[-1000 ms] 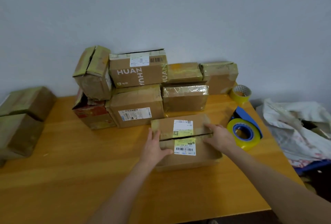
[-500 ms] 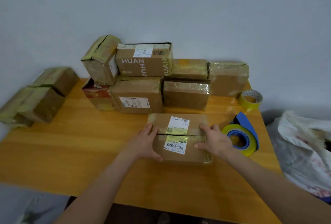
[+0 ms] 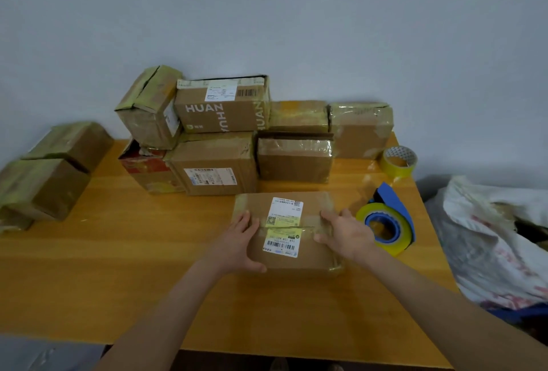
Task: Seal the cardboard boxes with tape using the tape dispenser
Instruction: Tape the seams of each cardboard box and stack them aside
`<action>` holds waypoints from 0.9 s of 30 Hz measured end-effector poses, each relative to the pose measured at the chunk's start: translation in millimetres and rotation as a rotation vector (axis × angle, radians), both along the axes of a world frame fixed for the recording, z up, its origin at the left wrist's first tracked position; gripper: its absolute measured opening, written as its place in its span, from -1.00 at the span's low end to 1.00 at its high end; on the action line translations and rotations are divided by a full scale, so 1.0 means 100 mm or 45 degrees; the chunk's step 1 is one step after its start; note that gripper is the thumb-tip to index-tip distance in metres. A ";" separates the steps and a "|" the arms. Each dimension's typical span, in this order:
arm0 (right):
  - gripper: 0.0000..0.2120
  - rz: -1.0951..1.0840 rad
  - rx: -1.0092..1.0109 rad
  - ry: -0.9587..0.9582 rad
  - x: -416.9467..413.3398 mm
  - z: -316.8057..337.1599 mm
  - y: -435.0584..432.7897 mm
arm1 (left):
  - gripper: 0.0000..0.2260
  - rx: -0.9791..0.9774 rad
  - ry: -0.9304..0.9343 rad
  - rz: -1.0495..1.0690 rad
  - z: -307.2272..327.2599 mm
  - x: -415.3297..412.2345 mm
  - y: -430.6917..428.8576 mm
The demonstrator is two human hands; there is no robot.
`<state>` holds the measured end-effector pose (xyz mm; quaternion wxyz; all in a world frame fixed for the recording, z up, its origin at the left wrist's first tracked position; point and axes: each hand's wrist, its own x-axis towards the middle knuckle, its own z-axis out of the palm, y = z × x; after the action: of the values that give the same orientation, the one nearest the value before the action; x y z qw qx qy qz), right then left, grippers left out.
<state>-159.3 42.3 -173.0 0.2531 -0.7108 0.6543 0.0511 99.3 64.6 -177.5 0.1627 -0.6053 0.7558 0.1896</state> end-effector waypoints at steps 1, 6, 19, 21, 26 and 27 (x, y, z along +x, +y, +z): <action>-0.64 -0.067 -0.048 -0.065 -0.09 0.00 -0.02 | 0.07 0.002 -0.013 -0.019 0.00 0.01 -0.01; -0.41 -0.584 -0.190 0.104 -0.79 -0.02 -0.15 | 0.05 0.013 -0.029 -0.058 -0.03 -0.01 -0.06; -0.67 -1.009 0.037 -0.400 -1.15 -0.31 -0.21 | 0.03 0.031 -0.029 -0.069 -0.02 0.05 -0.06; -0.70 -1.003 0.028 -0.451 -1.08 -0.23 -0.23 | 0.02 0.038 -0.038 -0.088 -0.02 0.06 -0.06; -0.78 -0.997 0.171 -0.717 -0.97 -0.02 -0.22 | 0.01 0.006 -0.041 -0.115 -0.03 0.05 -0.07; -0.76 -1.032 0.205 -0.811 -0.96 0.01 -0.21 | 0.00 -0.013 -0.044 -0.135 -0.04 0.05 -0.07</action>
<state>-255.4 21.2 -171.6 0.4930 -0.3591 0.7614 -0.2197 104.4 57.6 -181.5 0.1823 -0.5685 0.7848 0.1664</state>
